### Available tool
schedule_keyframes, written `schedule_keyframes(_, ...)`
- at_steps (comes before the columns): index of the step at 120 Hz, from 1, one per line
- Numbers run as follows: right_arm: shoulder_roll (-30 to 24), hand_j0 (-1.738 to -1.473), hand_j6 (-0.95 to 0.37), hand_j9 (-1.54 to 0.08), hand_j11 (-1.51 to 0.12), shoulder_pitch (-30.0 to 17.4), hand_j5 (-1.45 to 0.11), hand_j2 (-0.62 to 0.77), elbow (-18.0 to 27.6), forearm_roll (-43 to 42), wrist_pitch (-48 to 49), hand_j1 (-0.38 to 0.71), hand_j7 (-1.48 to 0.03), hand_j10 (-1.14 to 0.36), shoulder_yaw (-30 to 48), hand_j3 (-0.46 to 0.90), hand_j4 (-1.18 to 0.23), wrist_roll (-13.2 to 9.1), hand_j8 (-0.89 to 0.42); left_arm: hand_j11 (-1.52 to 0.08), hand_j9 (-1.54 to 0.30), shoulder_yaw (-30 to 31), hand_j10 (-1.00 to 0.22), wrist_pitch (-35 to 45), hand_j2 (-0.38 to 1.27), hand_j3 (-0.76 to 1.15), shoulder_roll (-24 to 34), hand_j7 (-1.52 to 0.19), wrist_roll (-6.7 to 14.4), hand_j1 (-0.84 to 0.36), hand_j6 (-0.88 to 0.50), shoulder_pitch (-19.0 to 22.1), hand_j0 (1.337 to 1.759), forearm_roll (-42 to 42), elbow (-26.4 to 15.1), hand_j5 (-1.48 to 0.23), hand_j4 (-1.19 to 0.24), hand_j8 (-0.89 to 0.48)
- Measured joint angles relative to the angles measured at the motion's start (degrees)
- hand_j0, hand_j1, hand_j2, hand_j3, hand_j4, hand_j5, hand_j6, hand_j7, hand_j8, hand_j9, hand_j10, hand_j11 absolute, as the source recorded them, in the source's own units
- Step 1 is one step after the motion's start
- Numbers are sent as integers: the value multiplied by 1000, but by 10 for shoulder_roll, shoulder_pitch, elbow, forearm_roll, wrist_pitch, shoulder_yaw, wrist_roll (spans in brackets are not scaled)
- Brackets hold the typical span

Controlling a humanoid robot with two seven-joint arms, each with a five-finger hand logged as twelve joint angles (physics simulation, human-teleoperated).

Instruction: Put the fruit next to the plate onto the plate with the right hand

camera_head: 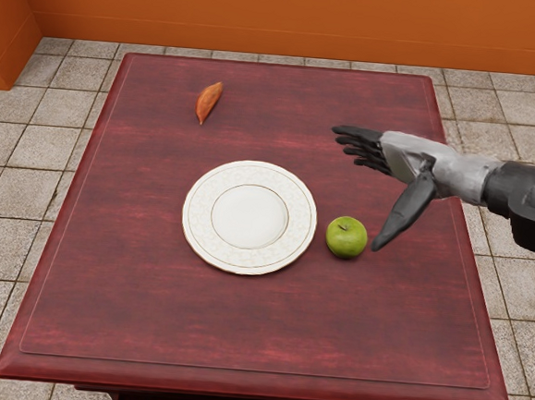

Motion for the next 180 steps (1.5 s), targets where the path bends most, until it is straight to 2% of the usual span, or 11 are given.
schedule_keyframes(17,27,-1658,-27,-35,-35,-16,-35,-5,34,-127,0,-318,-35,-26,-14,0,-27,0,-26,-15,-15,0,-12,0,2,0,0,-15,0,336,-12,0,1658,0,0,-15,-12,-12)
schedule_keyframes(32,39,-1658,-74,-95,-95,-24,-95,-14,54,-180,-2,-261,-95,-73,-32,0,-74,0,-73,-15,-15,0,-12,0,2,0,0,-15,0,336,-12,0,1658,0,0,-15,-12,-12)
schedule_keyframes(43,56,-1658,-110,-142,-142,-26,-142,-21,60,-243,-40,-219,-142,-109,-59,0,-109,0,-109,-15,-15,0,-12,0,2,0,0,-15,0,336,-12,0,1658,0,0,-15,-12,-12)
schedule_keyframes(55,63,-1658,-152,-196,-196,-35,-196,-30,63,-276,-63,-168,-196,-151,-75,0,-151,0,-151,-15,-15,0,-12,0,2,0,0,-15,0,336,-12,0,1658,0,0,-15,-12,-12)
schedule_keyframes(92,62,-1658,-306,-396,-396,-51,-396,-60,64,-296,-75,16,-396,-305,-87,0,-305,0,-306,-15,-15,0,-12,0,2,0,0,-15,0,336,-12,0,1658,0,0,-15,-12,-12)
schedule_keyframes(147,51,-1658,-420,-545,-545,-61,-545,-83,63,-295,-73,154,-545,-414,-88,0,-420,0,-420,-15,-15,0,-12,0,2,0,0,-15,0,335,-12,0,1658,0,0,-15,-12,-12)
schedule_keyframes(160,51,-1658,-438,-557,-566,-64,-558,-83,61,-294,-72,170,-566,-402,-88,0,-443,0,-443,-15,-15,0,-12,0,2,0,0,-15,0,335,-12,0,1658,0,0,-15,-12,-12)
schedule_keyframes(180,52,-1658,-451,-562,-581,-66,-566,-83,58,-293,-72,182,-580,-481,-89,0,-462,0,-517,-15,-15,0,-12,0,2,0,0,-15,0,336,-12,0,1658,0,0,-15,-12,-12)
